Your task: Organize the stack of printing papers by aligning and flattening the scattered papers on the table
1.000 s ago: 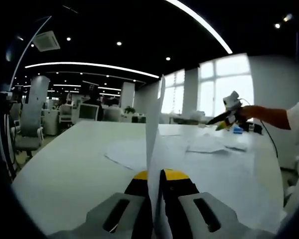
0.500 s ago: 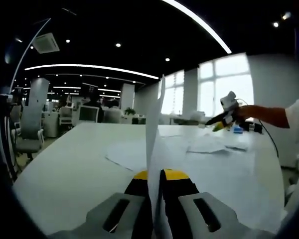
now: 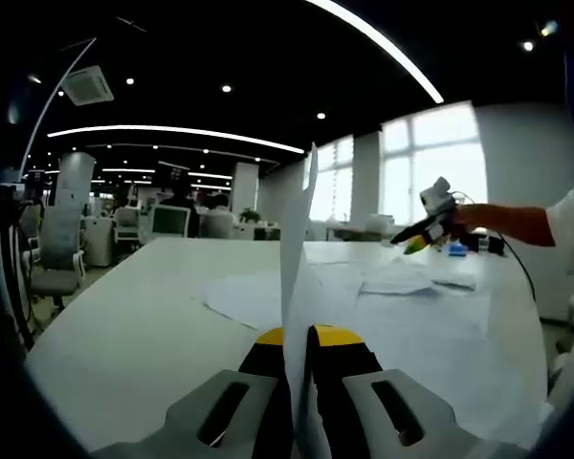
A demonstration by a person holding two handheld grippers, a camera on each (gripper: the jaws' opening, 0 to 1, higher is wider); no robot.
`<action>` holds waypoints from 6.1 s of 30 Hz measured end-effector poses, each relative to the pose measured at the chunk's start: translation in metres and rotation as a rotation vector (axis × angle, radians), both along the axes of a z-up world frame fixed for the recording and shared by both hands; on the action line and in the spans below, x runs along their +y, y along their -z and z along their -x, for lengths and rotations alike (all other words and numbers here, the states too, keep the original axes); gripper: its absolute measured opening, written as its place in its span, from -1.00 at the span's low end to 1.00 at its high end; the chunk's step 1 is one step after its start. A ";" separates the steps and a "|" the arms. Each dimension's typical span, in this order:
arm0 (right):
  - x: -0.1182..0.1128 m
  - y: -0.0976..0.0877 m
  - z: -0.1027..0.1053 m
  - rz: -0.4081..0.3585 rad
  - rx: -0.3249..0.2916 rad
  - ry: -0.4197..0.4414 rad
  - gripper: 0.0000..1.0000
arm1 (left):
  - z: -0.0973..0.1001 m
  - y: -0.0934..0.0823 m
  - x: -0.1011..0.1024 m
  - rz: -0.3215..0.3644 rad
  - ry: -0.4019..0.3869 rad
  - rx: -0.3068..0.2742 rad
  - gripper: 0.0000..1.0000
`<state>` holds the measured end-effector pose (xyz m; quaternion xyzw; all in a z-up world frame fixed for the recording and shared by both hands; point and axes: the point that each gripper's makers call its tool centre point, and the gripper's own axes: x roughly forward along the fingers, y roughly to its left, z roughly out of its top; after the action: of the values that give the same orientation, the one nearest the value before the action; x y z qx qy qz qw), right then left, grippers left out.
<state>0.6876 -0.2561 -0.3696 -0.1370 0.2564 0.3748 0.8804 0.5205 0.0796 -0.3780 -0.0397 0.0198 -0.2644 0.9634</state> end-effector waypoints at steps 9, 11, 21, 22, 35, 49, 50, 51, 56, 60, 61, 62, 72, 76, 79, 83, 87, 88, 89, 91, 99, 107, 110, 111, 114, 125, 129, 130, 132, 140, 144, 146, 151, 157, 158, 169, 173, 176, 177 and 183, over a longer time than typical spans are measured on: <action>0.001 0.002 0.001 -0.021 0.021 0.002 0.72 | 0.000 0.000 -0.002 0.005 0.003 0.002 -0.88; -0.001 0.004 0.001 0.009 0.005 0.000 0.71 | 0.000 0.000 -0.002 0.005 0.003 0.002 -0.88; -0.006 0.003 0.002 0.004 0.031 0.046 0.52 | 0.001 0.000 -0.004 0.001 0.005 -0.002 -0.88; -0.005 0.004 0.004 0.000 0.045 0.039 0.52 | 0.001 0.000 -0.004 0.001 0.005 -0.002 -0.88; -0.012 0.022 0.001 0.139 0.033 0.016 0.35 | 0.004 -0.002 -0.009 0.000 0.004 -0.011 -0.88; -0.006 0.023 -0.014 0.064 0.067 0.043 0.49 | 0.006 -0.003 -0.009 0.005 0.006 -0.013 -0.88; -0.006 0.024 -0.014 0.064 0.069 0.042 0.51 | 0.007 -0.003 -0.010 0.006 0.007 -0.013 -0.88; -0.005 0.025 -0.014 0.061 0.069 0.041 0.55 | 0.007 -0.003 -0.010 0.006 0.008 -0.012 -0.88; 0.002 0.027 -0.015 0.050 0.079 0.029 0.63 | 0.007 -0.003 -0.011 0.009 0.009 -0.012 -0.88; 0.010 0.028 -0.016 0.046 0.079 0.016 0.69 | 0.008 -0.004 -0.010 0.011 0.008 -0.012 -0.88; 0.012 0.028 -0.017 0.041 0.079 0.013 0.71 | 0.008 -0.004 -0.010 0.012 0.008 -0.012 -0.88; 0.013 0.027 -0.018 0.038 0.078 0.010 0.73 | 0.008 -0.004 -0.010 0.012 0.007 -0.012 -0.88; 0.018 0.034 -0.024 0.023 0.090 0.008 0.80 | 0.004 -0.003 -0.002 0.017 0.008 -0.013 -0.88; 0.018 0.036 -0.027 0.016 0.096 0.007 0.80 | 0.003 -0.004 0.000 0.018 0.007 -0.015 -0.88; 0.017 0.039 -0.030 0.019 0.101 0.011 0.80 | 0.002 -0.004 0.001 0.020 0.005 -0.016 -0.88; 0.017 0.040 -0.032 0.023 0.105 0.016 0.80 | 0.002 -0.004 0.000 0.020 0.006 -0.015 -0.88; 0.017 0.040 -0.034 0.032 0.104 0.012 0.80 | 0.002 -0.004 0.001 0.019 0.005 -0.017 -0.88; 0.019 0.040 -0.034 0.033 0.102 0.008 0.80 | 0.002 -0.004 0.001 0.019 0.006 -0.017 -0.88; 0.019 0.041 -0.034 0.035 0.104 0.009 0.80 | 0.002 -0.004 0.001 0.019 0.005 -0.018 -0.88; 0.019 0.042 -0.034 0.039 0.104 0.008 0.80 | 0.002 -0.004 0.002 0.020 0.005 -0.020 -0.88; 0.021 0.042 -0.034 0.025 0.113 0.020 0.80 | 0.003 -0.006 0.002 0.023 0.005 -0.027 -0.88; 0.021 0.045 -0.037 0.007 0.118 0.030 0.80 | 0.003 -0.006 0.003 0.029 0.006 -0.029 -0.88; 0.019 0.049 -0.041 0.009 0.121 0.035 0.79 | 0.003 -0.006 0.003 0.030 0.005 -0.029 -0.88; 0.018 0.052 -0.043 0.017 0.124 0.034 0.79 | 0.003 -0.006 0.003 0.030 0.005 -0.030 -0.88; 0.016 0.057 -0.047 0.026 0.131 0.037 0.79 | 0.003 -0.007 0.003 0.030 0.004 -0.031 -0.88; 0.010 0.074 -0.055 0.027 0.171 0.061 0.78 | 0.004 -0.008 0.002 0.036 0.006 -0.033 -0.88; 0.012 0.071 -0.057 0.012 0.144 0.060 0.74 | 0.005 -0.008 0.000 0.036 0.007 -0.032 -0.88; 0.013 0.071 -0.052 0.010 0.144 0.062 0.74 | 0.005 -0.008 -0.001 0.036 0.006 -0.032 -0.88; 0.014 0.072 -0.048 0.011 0.142 0.062 0.73 | 0.005 -0.008 -0.002 0.035 0.006 -0.032 -0.88; 0.008 0.077 -0.054 0.042 0.121 0.055 0.71 | 0.007 -0.008 -0.003 0.029 0.002 -0.037 -0.88; 0.008 0.076 -0.056 0.031 0.116 0.056 0.70 | 0.007 -0.008 -0.004 0.026 0.003 -0.036 -0.88; 0.008 0.077 -0.056 0.030 0.114 0.056 0.68 | 0.007 -0.008 -0.005 0.024 0.003 -0.036 -0.88; 0.009 0.076 -0.055 0.031 0.109 0.054 0.63 | 0.008 -0.008 -0.005 0.022 0.002 -0.038 -0.88; 0.009 0.078 -0.055 0.028 0.109 0.052 0.55 | 0.009 -0.007 -0.006 0.016 0.004 -0.037 -0.88; 0.010 0.078 -0.054 0.029 0.108 0.053 0.55 | 0.009 -0.007 -0.006 0.016 0.005 -0.037 -0.88; 0.003 0.077 -0.060 0.031 0.114 0.073 0.32 | 0.009 -0.005 -0.003 0.008 0.005 -0.037 -0.88; 0.003 0.077 -0.060 0.034 0.107 0.078 0.26 | 0.009 -0.005 -0.003 0.008 0.006 -0.036 -0.88; 0.005 0.076 -0.060 0.037 0.107 0.079 0.25 | 0.008 -0.005 -0.003 0.009 0.007 -0.036 -0.88; 0.006 0.076 -0.059 0.040 0.109 0.080 0.24 | 0.008 -0.005 -0.003 0.009 0.007 -0.036 -0.88; 0.003 0.075 -0.057 0.037 0.106 0.082 0.23 | 0.007 -0.006 -0.003 0.007 0.008 -0.037 -0.88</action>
<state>0.7450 -0.2529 -0.4449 -0.1226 0.3147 0.3403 0.8776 0.5131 0.0767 -0.3724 -0.0380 0.0010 -0.2689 0.9624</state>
